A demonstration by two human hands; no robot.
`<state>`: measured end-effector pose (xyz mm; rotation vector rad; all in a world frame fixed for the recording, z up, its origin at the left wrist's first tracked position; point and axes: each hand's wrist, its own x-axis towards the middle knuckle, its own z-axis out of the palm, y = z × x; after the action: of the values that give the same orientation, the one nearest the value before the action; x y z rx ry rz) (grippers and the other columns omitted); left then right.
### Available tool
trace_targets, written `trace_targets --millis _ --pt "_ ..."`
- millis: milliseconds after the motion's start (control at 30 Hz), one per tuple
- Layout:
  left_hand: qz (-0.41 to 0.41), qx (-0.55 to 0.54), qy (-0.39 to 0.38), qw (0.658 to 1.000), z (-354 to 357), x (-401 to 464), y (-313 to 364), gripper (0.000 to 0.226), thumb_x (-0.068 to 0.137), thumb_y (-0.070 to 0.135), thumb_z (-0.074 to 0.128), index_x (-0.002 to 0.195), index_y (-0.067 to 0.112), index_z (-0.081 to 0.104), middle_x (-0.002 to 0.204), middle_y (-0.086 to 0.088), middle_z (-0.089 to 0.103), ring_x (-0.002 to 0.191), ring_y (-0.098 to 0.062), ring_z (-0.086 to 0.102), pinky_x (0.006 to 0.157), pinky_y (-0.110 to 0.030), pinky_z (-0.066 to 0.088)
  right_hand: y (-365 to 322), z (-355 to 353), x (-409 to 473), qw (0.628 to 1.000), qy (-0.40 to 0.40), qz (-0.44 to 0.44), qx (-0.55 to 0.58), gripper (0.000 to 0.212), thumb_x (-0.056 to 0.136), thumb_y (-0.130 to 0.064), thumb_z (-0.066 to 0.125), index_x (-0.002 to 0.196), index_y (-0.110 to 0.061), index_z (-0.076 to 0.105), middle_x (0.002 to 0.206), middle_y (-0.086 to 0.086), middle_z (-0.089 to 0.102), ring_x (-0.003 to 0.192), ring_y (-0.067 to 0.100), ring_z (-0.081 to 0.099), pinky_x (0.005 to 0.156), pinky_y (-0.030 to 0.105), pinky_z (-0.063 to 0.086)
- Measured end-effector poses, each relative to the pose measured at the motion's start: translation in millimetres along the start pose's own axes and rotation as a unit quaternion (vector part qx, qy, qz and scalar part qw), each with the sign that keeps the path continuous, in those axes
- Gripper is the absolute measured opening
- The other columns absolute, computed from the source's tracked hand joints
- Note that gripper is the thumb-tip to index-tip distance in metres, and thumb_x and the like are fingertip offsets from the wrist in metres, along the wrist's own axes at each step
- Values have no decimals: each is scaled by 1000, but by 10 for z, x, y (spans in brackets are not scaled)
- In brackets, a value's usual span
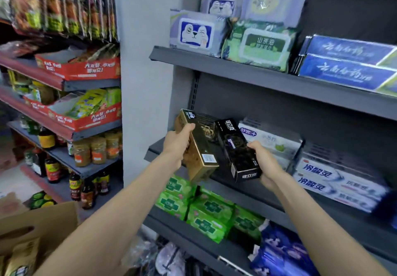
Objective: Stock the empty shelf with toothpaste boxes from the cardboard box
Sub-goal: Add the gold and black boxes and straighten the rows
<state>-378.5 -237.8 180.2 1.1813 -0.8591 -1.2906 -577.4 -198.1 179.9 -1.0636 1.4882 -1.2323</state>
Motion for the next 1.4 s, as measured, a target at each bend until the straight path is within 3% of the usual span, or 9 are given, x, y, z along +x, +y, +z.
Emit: trace_targets --millis 133,267,467,667,733,967,1100,1267,1400 --pt "9 12 -7 1000 72 259 -1 24 84 37 65 80 15 57 71 -3 55 71 -19 56 67 -34 52 -63 67 220 998 -17 -34 -41 19 89 -30 59 92 -13 68 79 4 74 79 24 68 79 35 51" --pt "11 -3 -20 1000 116 627 38 41 84 39 64 112 10 56 93 -8 65 91 -22 62 72 -35 53 -203 254 542 995 6 -61 -77 27 78 -34 69 98 -17 66 100 6 71 97 25 65 94 40 50" --pt "0 23 -20 1000 -8 1122 135 51 86 42 62 122 10 48 107 -12 63 98 -25 61 65 -31 50 -383 599 1003 997 2 -71 -13 13 85 -7 58 77 -14 52 80 10 57 74 23 55 67 35 42" --pt "1 22 -27 999 -146 1393 112 52 87 43 61 123 7 49 90 -7 59 86 -20 59 56 -28 46 -360 902 1261 989 -5 -129 64 46 82 4 56 119 -16 37 106 9 60 91 22 61 71 34 50" --pt "-7 26 -40 999 -170 1438 122 46 89 44 57 118 8 51 90 -7 60 86 -21 59 60 -30 46 -342 962 1327 982 -11 -141 122 45 82 9 53 114 -22 41 101 5 61 87 21 61 68 35 50" --pt "-51 -72 -125 988 -142 1535 52 50 89 57 42 107 14 61 96 -13 69 100 -37 64 99 -52 46 -259 1002 1450 963 -77 -96 241 23 89 1 55 98 -18 46 103 13 64 89 28 64 60 42 59" --pt "-50 -116 -127 984 -126 1635 38 42 93 52 38 91 14 57 55 -3 67 83 -31 61 101 -47 44 -215 928 1472 971 -126 -76 186 35 90 4 50 117 -19 48 114 14 62 100 30 63 75 45 58" --pt "-8 -119 -105 987 -110 1691 -6 43 85 55 46 84 14 58 52 0 62 70 -27 60 101 -55 43 -320 768 1423 984 -176 -19 20 51 94 -4 51 140 -16 33 111 16 63 93 25 68 71 26 59" --pt "5 -101 -114 988 -105 1772 8 41 88 52 45 87 13 58 53 -1 63 79 -34 61 98 -51 46 -446 646 1409 943 -230 94 223 36 103 -23 26 132 -1 26 101 42 60 87 39 70 73 33 59"
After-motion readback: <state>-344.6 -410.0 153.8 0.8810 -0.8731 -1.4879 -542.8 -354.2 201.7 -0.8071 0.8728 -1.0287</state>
